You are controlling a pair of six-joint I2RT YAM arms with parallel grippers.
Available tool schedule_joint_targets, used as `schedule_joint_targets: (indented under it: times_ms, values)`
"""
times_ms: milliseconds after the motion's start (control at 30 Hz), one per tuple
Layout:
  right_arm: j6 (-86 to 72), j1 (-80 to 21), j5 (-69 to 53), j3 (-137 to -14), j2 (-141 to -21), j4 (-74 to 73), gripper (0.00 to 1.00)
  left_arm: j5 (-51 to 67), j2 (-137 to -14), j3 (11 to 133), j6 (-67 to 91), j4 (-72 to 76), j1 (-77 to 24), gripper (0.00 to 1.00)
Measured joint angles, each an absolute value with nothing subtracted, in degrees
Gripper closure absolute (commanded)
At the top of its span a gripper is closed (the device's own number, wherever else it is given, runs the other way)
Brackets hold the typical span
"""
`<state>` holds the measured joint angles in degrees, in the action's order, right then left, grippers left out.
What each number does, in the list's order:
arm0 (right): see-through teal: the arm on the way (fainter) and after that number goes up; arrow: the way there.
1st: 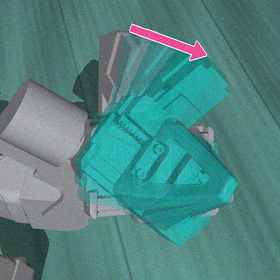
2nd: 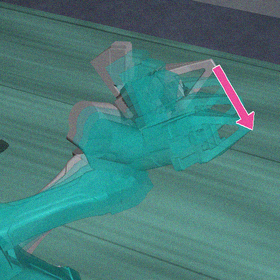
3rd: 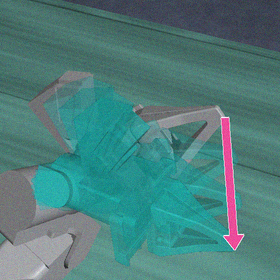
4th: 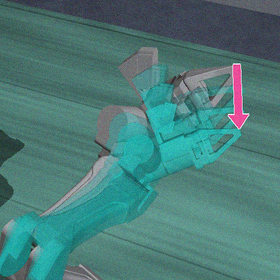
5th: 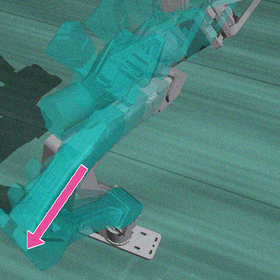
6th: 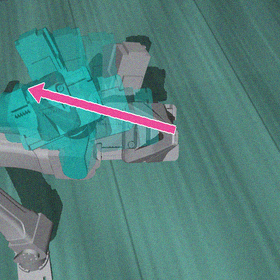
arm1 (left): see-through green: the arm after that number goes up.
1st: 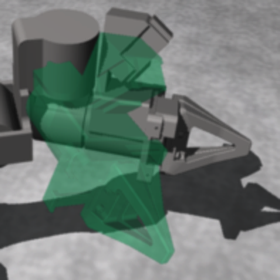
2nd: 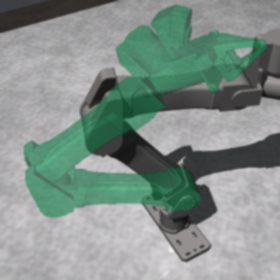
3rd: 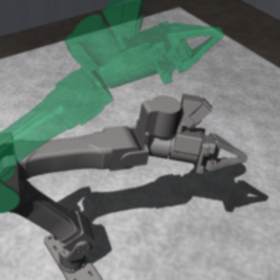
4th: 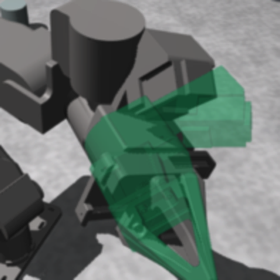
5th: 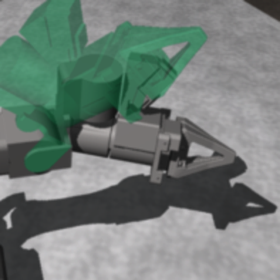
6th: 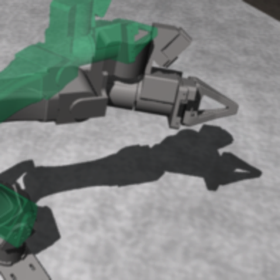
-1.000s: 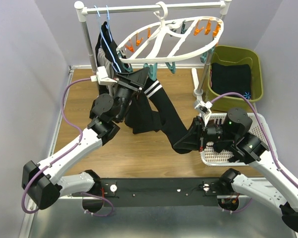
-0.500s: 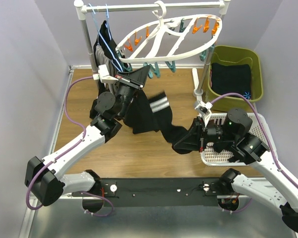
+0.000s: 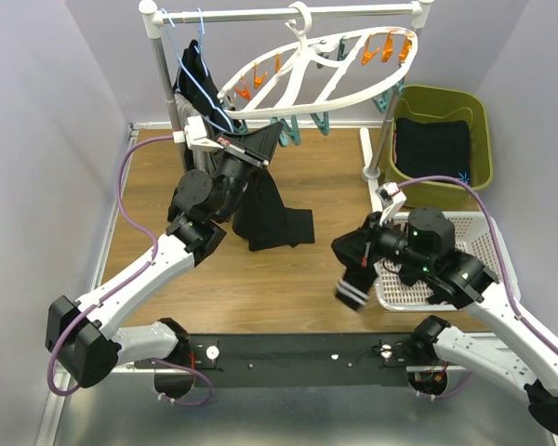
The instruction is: Remove the socks clipped to the hanger
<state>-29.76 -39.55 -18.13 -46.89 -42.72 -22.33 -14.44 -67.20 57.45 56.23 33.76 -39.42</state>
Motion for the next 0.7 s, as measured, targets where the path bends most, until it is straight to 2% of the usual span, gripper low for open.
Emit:
schedule_joint_targets:
  times_ms: [300, 700]
  values:
    - [-32.9, -39.6, 18.5, -51.3, -52.4, -28.4, 0.99, -8.1, -69.4, 61.5, 52.4, 32.9, -39.3, 1.0]
    - [-32.5, -36.2, 48.2, -63.4, -53.3, -37.2, 0.99, -4.3, -71.4, 62.8, 50.0, 31.1, -39.3, 1.0]
